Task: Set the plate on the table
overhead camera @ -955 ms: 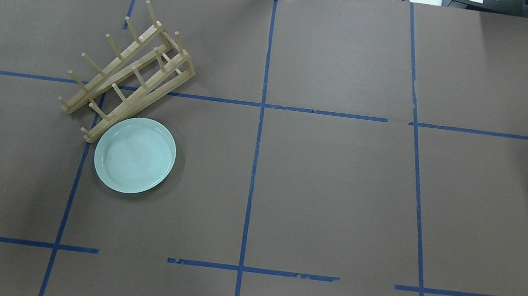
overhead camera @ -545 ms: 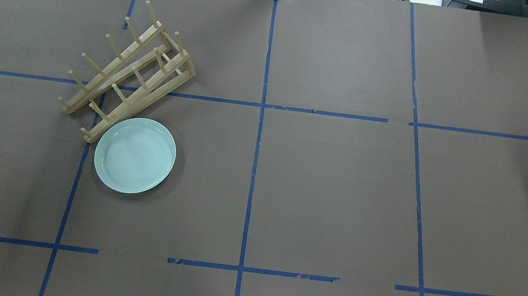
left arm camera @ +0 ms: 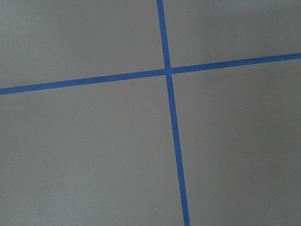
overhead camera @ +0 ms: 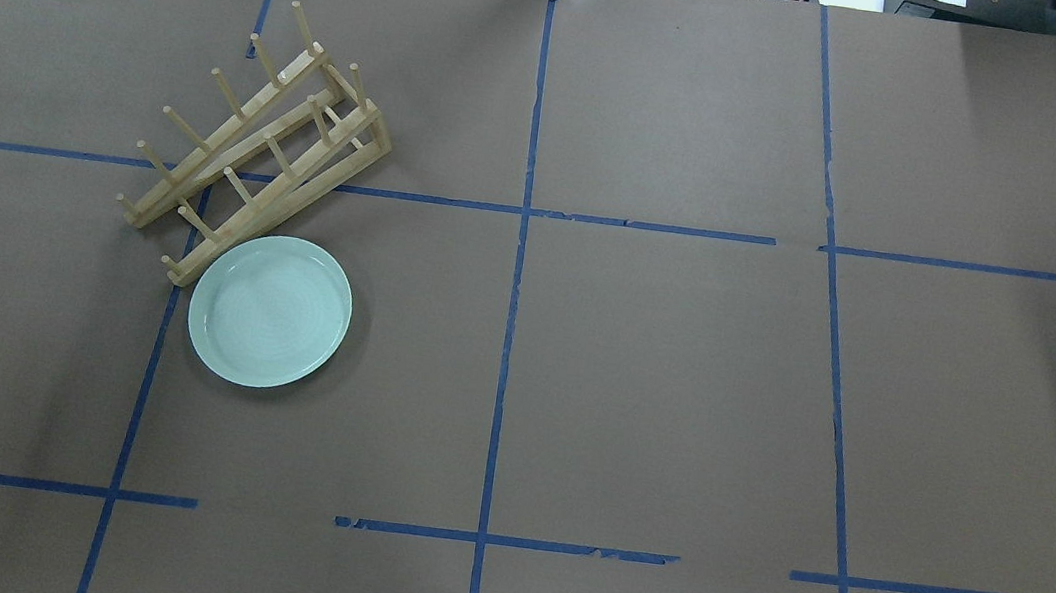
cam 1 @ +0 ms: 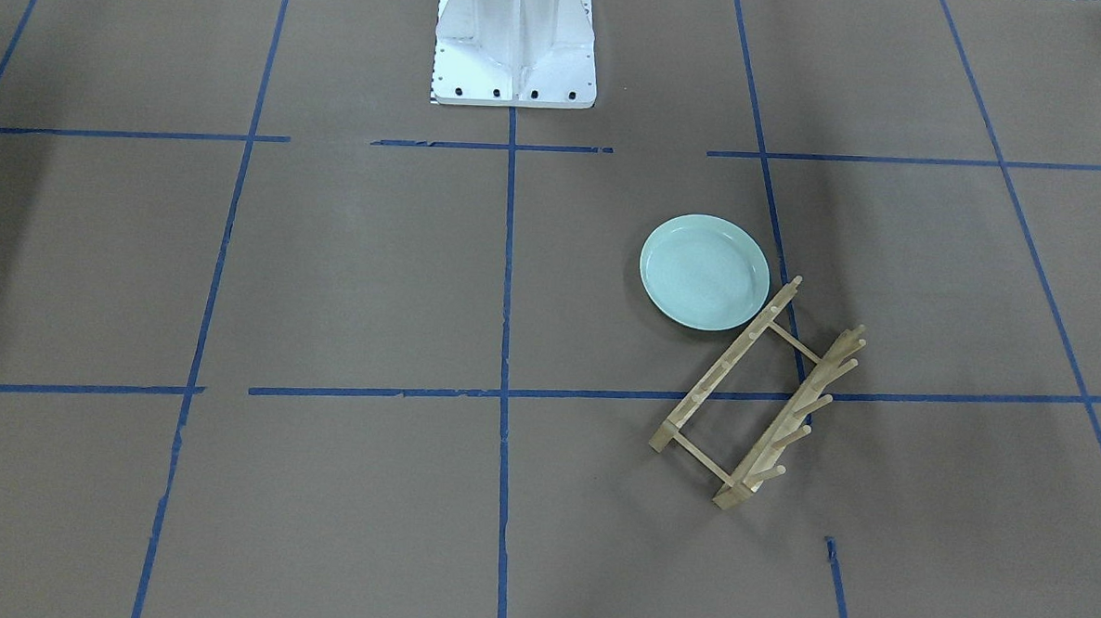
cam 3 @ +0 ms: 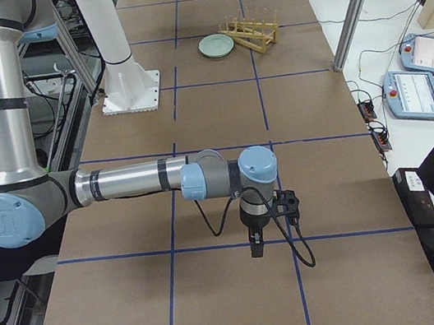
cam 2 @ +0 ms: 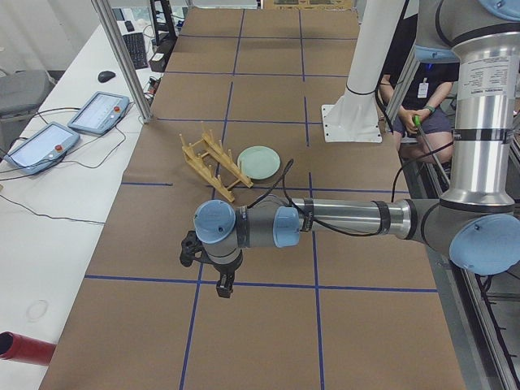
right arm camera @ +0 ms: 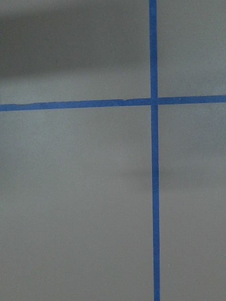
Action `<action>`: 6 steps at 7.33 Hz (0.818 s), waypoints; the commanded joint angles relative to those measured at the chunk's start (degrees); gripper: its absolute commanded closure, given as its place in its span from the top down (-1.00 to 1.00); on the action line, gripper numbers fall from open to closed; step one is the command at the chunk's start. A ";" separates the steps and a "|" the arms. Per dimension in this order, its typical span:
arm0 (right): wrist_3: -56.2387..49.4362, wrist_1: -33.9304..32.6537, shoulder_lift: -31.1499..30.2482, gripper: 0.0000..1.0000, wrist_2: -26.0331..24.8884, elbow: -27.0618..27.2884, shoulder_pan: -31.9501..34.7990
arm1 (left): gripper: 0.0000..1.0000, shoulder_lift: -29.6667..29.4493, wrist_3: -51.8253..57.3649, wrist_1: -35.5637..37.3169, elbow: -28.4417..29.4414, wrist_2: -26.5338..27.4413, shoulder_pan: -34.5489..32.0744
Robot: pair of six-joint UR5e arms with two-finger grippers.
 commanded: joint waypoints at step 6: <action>0.06 0.00 0.00 1.00 0.00 0.00 0.05 | 1.00 -0.42 0.00 -0.09 0.05 0.89 0.03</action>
